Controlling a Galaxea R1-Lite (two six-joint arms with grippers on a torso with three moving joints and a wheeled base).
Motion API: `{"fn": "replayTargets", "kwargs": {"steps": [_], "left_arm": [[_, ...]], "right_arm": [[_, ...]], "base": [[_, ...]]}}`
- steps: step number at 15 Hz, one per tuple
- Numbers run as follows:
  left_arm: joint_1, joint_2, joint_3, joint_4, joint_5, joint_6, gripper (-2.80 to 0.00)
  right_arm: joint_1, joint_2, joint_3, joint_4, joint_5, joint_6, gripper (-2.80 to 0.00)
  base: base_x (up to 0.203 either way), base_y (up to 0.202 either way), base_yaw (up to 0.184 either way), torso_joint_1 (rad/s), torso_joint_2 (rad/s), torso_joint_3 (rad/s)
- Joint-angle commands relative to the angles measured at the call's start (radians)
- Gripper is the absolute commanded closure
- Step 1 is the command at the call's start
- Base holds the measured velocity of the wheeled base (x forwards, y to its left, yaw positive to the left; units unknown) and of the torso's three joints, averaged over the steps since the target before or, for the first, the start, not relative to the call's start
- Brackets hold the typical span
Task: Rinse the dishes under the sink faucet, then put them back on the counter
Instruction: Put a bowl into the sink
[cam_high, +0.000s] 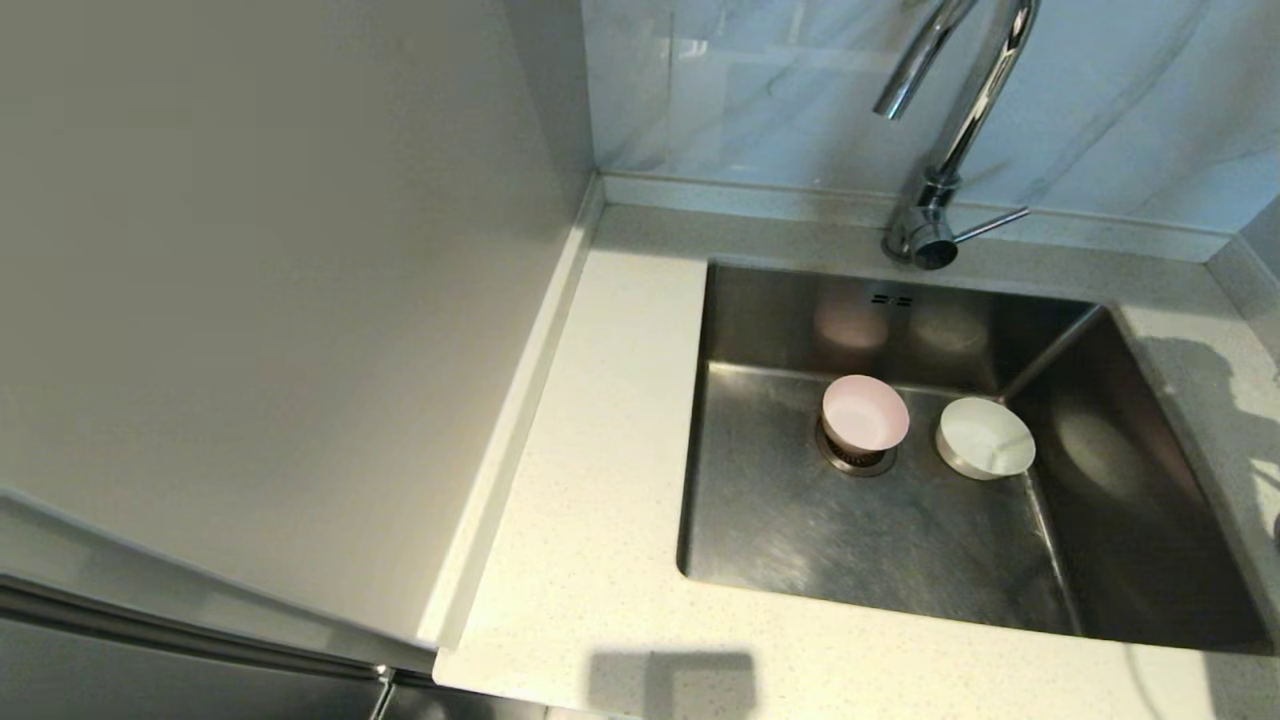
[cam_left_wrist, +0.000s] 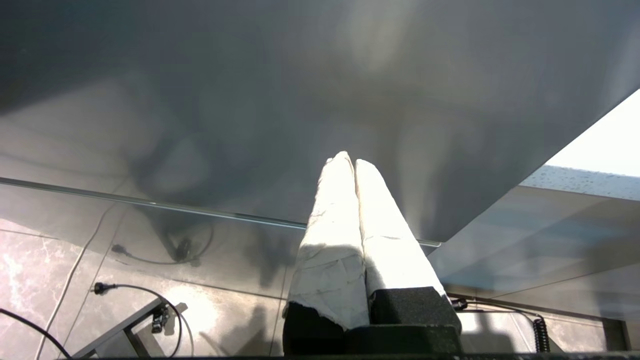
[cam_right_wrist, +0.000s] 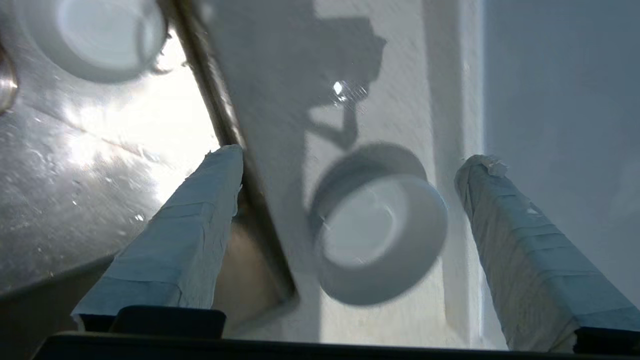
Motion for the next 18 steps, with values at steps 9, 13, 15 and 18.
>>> {"fn": "replayTargets", "kwargs": {"steps": [9, 13, 15, 18], "left_arm": [[0.0, -0.003, 0.0, 0.0, 0.001, 0.0, 0.0], [0.0, -0.003, 0.0, 0.0, 0.001, 0.0, 0.0], [0.0, -0.003, 0.0, 0.0, 0.001, -0.002, 0.0], [0.0, -0.003, 0.0, 0.0, 0.001, 0.0, 0.0]], "right_arm": [[-0.137, 0.023, 0.012, 0.29, 0.223, 0.004, -2.8], [-0.155, 0.109, 0.006, 0.287, 0.218, 0.003, -2.8], [-0.182, 0.134, 0.015, 0.288, 0.212, 0.002, -2.8], [-0.2, 0.143, 0.068, 0.288, 0.213, 0.002, -2.8]], "base": [[0.0, 0.0, 0.0, 0.0, 0.0, 0.0], [0.0, 0.0, 0.0, 0.0, 0.0, 0.0], [0.0, 0.0, 0.0, 0.0, 0.0, 0.0], [0.0, 0.0, 0.0, 0.0, 0.0, 0.0]]}}
